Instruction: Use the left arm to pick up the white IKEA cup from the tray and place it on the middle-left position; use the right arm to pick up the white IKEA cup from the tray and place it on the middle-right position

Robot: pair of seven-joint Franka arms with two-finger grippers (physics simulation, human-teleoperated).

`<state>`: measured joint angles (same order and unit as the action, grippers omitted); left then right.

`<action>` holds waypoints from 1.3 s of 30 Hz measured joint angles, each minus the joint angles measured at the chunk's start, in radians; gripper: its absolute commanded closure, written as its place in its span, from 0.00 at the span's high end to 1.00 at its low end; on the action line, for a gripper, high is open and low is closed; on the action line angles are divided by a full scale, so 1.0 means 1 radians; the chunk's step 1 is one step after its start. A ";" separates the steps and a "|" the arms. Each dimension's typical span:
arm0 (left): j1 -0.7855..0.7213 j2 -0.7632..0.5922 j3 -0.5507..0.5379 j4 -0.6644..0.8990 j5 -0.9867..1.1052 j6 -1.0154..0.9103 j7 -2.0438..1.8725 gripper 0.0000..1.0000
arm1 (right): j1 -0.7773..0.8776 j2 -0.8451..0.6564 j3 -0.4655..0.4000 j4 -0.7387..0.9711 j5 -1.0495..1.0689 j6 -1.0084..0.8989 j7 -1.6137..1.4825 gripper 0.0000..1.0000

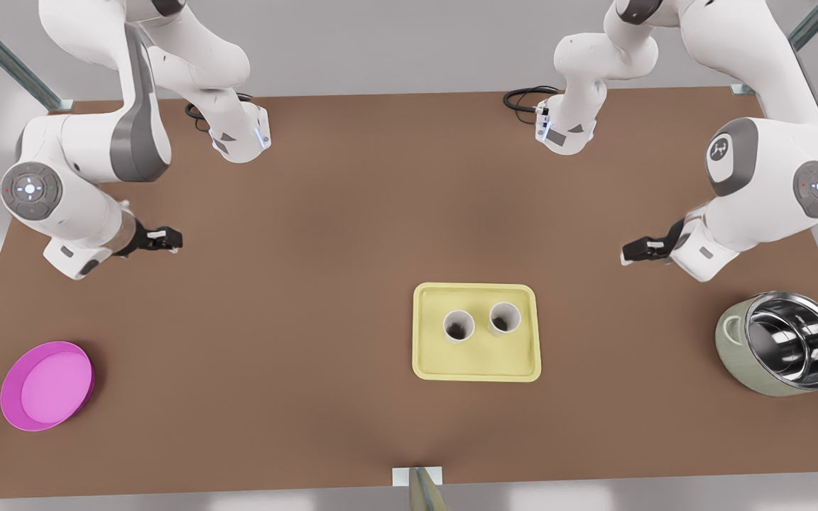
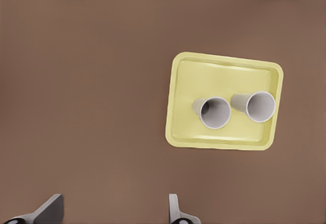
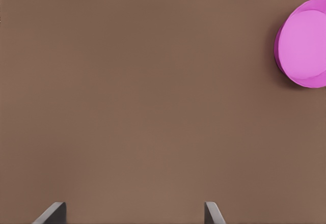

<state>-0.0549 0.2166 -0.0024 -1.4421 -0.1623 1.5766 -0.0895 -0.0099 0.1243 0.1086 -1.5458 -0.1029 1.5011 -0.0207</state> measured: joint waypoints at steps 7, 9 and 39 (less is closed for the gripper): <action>-0.012 -0.055 -0.020 -0.206 -0.006 0.125 -0.015 1.00 | 0.001 0.006 0.002 0.002 -0.002 0.065 -0.004 1.00; -0.092 -0.036 -0.030 -0.307 0.046 0.210 -0.024 1.00 | -0.004 0.006 0.021 0.008 0.006 0.075 0.011 1.00; -0.283 0.405 -0.033 -0.285 0.115 0.814 -0.248 0.54 | 0.599 0.979 0.151 0.602 0.017 1.065 0.590 1.00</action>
<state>-0.3380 0.6220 -0.0353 -1.7266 -0.0470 2.3905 -0.3379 0.5895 1.1032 0.2593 -0.9437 -0.0860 2.5665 0.5698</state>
